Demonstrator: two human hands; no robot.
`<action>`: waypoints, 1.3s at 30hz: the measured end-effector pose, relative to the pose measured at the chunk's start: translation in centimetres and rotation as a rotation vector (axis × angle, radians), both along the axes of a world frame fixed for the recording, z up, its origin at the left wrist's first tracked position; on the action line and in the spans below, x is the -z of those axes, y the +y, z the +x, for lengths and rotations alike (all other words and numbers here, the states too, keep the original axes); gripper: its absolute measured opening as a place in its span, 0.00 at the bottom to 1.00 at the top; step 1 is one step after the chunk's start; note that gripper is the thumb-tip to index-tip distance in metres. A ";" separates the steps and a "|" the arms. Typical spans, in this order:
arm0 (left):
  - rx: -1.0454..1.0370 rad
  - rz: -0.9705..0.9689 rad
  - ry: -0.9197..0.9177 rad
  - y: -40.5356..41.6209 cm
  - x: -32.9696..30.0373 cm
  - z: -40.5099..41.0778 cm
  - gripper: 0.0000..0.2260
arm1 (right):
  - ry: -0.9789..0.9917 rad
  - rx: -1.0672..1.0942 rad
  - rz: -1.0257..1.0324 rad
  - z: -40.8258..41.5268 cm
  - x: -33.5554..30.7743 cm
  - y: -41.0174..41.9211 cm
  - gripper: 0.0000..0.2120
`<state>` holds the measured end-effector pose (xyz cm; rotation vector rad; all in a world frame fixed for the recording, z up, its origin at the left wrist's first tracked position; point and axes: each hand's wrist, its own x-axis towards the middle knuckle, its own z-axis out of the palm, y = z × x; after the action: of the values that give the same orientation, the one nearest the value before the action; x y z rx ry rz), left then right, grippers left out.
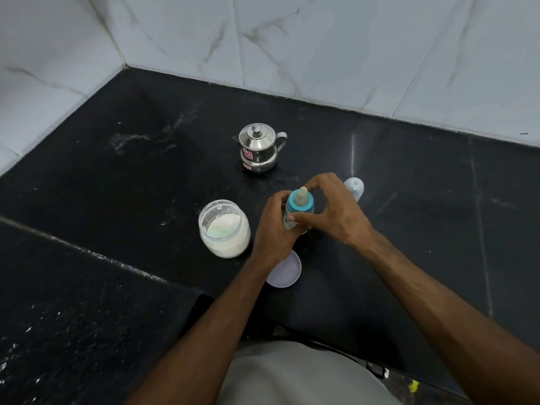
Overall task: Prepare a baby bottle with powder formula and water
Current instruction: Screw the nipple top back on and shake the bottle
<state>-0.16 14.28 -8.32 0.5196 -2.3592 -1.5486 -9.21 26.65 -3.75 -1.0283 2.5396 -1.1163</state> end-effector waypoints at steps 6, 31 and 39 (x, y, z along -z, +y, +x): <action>-0.010 0.008 -0.011 0.1 -0.3 -0.1 0.29 | -0.056 -0.227 -0.014 -0.7 -0.7 0.7 0.29; -0.014 -0.004 -0.006 0.1 -0.4 0.0 0.29 | 0.006 -0.227 0.109 -0.8 -1.7 0.6 0.26; -0.015 -0.024 -0.052 0.3 -0.4 -0.2 0.29 | 0.073 -0.108 0.171 -0.7 -1.1 0.1 0.32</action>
<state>-0.38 14.55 -7.90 0.5776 -2.4035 -1.5166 -9.92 26.70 -2.63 -1.1645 2.5478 -0.8321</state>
